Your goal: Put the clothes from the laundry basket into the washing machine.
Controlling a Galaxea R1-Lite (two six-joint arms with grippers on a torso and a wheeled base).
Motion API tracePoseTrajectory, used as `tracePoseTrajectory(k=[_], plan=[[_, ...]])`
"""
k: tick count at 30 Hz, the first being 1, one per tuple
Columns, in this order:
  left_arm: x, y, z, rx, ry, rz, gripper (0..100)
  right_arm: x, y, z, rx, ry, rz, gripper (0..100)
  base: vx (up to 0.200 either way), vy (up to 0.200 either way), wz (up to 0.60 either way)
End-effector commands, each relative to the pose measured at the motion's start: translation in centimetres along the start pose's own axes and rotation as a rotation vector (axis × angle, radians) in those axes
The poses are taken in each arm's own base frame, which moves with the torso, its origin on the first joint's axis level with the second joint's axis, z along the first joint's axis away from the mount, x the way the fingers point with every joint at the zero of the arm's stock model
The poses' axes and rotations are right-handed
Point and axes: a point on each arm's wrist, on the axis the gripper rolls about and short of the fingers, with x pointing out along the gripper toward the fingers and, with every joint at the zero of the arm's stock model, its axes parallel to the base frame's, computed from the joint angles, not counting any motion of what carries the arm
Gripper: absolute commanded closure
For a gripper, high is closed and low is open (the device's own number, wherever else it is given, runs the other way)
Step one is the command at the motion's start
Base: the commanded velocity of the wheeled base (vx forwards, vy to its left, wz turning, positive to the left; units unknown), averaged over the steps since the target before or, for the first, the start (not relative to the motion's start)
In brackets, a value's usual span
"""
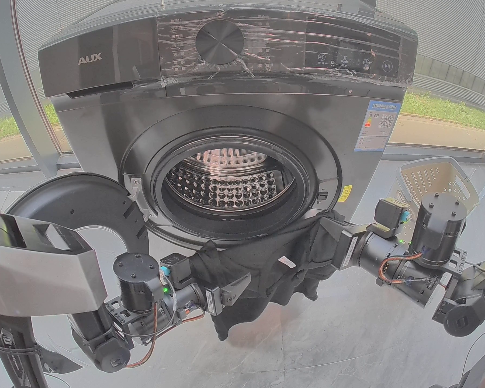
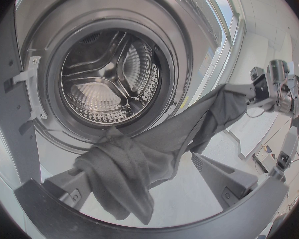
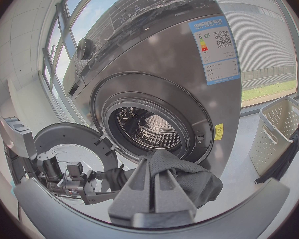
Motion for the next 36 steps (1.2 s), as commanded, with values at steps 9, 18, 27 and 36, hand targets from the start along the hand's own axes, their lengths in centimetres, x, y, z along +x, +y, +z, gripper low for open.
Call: tracePoseTrajectory(k=[9,18,27,36], plan=[[0.9,0.3,-1.8,0.019,0.058,0.005,0,-0.1,0.5,0.2,0.002,-0.010,0.015,100,0.000,0.000,0.00],[0.8,0.1,-2.3,0.038,0.082,-0.019,0,0.0,0.6,0.3,0.003,-0.013,0.011,100,0.000,0.000,0.00],[1.2,-1.1,-3.1,0.085,0.112,-0.145,0,0.5,0.8,0.7,0.005,-0.029,0.016,100,0.000,0.000,0.00],[3.8,-0.5,-3.5,0.091,0.072,-0.129,0,1.1,1.8,1.1,0.012,-0.048,0.042,100,0.000,0.000,0.00]])
